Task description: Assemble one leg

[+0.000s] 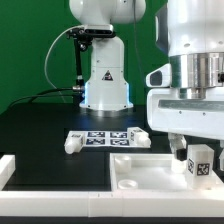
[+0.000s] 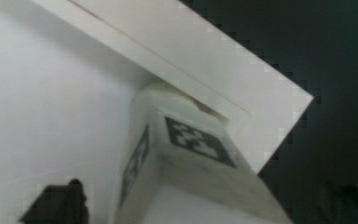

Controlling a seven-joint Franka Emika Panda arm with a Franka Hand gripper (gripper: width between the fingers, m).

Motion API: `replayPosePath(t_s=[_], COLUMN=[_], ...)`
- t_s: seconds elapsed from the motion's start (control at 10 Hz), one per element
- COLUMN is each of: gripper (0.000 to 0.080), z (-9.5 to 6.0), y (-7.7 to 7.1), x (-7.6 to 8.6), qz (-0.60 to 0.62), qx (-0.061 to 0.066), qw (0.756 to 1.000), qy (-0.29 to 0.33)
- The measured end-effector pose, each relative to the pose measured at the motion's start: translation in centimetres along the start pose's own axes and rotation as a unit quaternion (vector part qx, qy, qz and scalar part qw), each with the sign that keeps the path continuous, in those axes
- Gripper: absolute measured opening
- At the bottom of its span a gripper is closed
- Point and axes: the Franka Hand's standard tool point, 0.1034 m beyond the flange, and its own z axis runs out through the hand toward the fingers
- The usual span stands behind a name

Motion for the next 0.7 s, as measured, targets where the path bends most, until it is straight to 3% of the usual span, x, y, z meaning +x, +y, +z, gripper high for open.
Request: replayPosePath(t_s=[0.1,0.3,0.4,0.7], gripper=[0.0649,0.0649,0.0649,0.0649], z=[0.0,-0.5,-0.4,-0.4], y=[-0.1,-1.3,-1.2,-0.9], x=[0.0,-0.9,-1.3,-0.8], qz=[-0.056,-0.246,-0.31,-0.422], qx=[-0.001,0.001,-0.011,-0.021], qw=[0.998,0.969,0.951,0.906], qy=[0.001,0.001,-0.007,-0.001])
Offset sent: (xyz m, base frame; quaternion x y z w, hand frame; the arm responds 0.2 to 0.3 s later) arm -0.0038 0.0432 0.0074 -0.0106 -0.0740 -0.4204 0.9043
